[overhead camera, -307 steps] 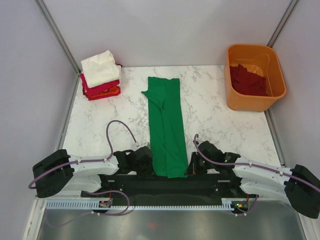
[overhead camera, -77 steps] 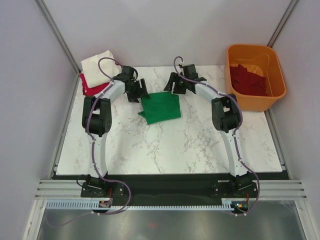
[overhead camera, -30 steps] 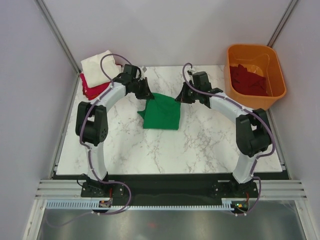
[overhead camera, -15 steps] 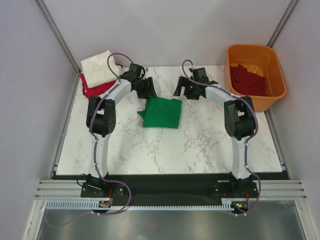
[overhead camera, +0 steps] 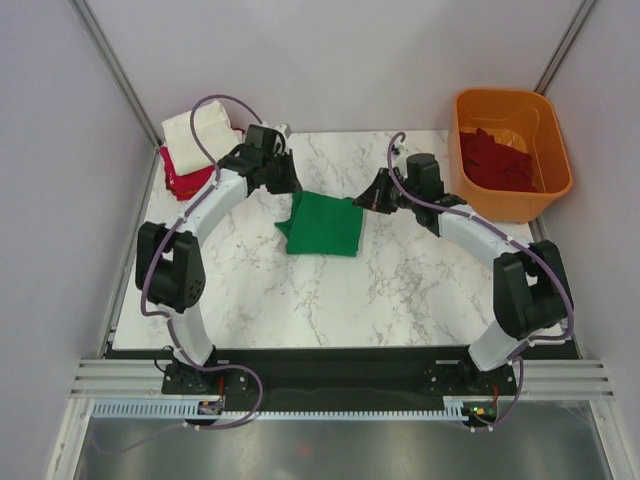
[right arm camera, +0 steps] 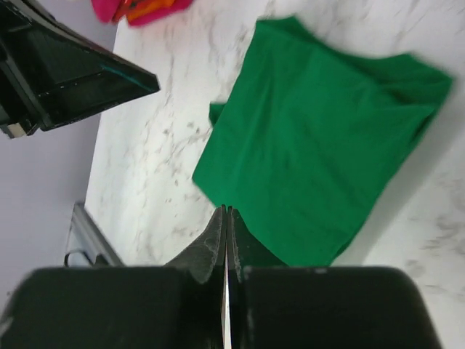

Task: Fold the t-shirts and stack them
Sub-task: Fold the tshirt

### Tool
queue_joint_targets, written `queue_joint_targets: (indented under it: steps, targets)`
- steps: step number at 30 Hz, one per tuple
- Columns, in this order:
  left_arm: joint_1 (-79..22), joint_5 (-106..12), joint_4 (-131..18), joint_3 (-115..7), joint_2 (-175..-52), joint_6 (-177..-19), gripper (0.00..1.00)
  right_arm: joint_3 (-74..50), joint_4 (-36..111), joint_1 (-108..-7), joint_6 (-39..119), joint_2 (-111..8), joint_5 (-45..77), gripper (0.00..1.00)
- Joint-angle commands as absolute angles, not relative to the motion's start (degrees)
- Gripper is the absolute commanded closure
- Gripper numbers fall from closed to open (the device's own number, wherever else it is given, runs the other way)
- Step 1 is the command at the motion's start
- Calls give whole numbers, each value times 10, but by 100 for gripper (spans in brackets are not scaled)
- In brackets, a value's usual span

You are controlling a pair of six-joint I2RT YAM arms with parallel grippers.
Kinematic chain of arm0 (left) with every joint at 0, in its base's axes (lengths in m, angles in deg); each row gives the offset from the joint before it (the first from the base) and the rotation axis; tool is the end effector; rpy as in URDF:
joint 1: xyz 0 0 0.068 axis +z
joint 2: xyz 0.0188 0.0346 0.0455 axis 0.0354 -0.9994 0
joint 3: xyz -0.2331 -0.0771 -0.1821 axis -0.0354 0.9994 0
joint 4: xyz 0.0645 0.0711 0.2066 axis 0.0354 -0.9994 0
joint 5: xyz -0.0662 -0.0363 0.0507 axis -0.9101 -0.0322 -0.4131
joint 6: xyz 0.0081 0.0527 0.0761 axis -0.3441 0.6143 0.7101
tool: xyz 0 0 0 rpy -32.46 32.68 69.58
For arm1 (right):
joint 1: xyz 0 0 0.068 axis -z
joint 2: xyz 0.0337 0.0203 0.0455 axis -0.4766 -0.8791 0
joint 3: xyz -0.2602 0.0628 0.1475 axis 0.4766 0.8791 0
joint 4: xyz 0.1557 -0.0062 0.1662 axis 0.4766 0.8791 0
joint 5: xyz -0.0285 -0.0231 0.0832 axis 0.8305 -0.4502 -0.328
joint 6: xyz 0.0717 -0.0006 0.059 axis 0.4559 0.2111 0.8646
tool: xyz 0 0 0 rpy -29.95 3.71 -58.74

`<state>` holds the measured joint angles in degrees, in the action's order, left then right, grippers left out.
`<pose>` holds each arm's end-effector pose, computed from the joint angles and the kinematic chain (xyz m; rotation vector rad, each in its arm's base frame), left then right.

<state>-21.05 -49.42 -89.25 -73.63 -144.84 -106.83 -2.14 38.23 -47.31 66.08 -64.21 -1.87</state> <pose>0.4047 -0.1559 0.2887 0.0531 2.4269 -0.5464 0.3505 0.1578 0.2915 -0.0237 2.1904 0.9962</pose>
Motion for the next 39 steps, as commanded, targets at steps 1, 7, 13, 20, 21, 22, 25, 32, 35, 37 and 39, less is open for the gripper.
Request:
queue_joint_targets:
  steps: [1, 7, 13, 20, 21, 22, 25, 32, 35, 37, 39]
  targets:
    - [-252, -587, -834, -660, -1439, -1067, 91, 48, 259, -501, 734, -697, -137, 100]
    - [-258, -620, -776, -572, -1460, -1129, 98, 78, 187, -514, 762, -787, -168, 100]
    - [-258, -555, -764, -498, -1458, -1140, 98, 79, 274, -505, 684, -808, -118, 100]
    - [-248, -495, -764, -460, -1472, -1130, 98, 92, 330, -469, 660, -813, -80, 100]
    - [-248, -494, -763, -457, -1465, -1127, 98, 90, 338, -469, 657, -807, -68, 100]
    - [-248, -494, -763, -455, -1455, -1126, 98, 87, 346, -468, 648, -802, -65, 100]
    - [-248, -482, -764, -454, -1399, -1114, 65, 61, 437, -469, 619, -768, 6, 100]
    - [-233, -402, -797, -455, -1278, -1108, 0, -5, 549, -476, 580, -664, 171, 25]
    - [-208, -397, -805, -451, -1293, -1112, 0, -7, 559, -476, 577, -647, 158, 23]
    - [-197, -408, -806, -449, -1306, -1112, 0, -4, 561, -476, 578, -637, 151, 23]
    - [-197, -422, -776, -440, -1315, -1100, 0, 3, 560, -476, 577, -629, 146, 23]
